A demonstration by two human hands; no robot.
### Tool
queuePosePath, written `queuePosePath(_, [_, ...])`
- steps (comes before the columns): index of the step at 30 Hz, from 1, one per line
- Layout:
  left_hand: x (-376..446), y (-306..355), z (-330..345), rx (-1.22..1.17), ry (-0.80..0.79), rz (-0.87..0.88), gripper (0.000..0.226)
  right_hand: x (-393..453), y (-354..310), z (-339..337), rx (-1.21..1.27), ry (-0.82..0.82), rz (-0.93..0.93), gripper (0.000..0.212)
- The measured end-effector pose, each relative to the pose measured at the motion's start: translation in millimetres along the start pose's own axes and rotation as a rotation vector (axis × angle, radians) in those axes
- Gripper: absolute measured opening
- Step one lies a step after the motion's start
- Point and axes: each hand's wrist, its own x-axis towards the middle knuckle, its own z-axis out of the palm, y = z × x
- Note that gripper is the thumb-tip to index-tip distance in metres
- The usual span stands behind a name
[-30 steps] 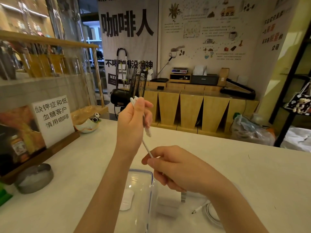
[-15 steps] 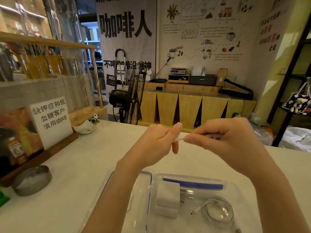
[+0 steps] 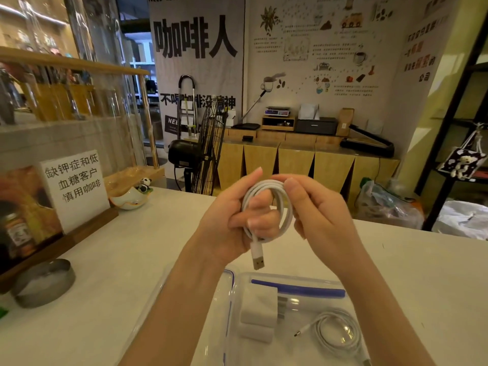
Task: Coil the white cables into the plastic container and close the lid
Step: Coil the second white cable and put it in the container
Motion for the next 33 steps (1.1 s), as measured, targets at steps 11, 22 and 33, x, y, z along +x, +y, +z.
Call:
queuePosePath(11, [-7.4,9.8,-19.3,-0.236,-0.057,-0.174,0.046,-4.3,7.1,16.1,-0.002,-0.131,0.110,0.033])
queuePosePath(22, [3.0,-4.9,6.9,0.865,0.589,0.237,0.036,-1.5,10.1,9.6,-0.308,0.166,0.008,0.025])
queuePosePath(33, [3.6,-15.4,10.9,1.520,0.661,0.514,0.021,3.2,11.4,4.3,-0.242,0.310,0.090,0.025])
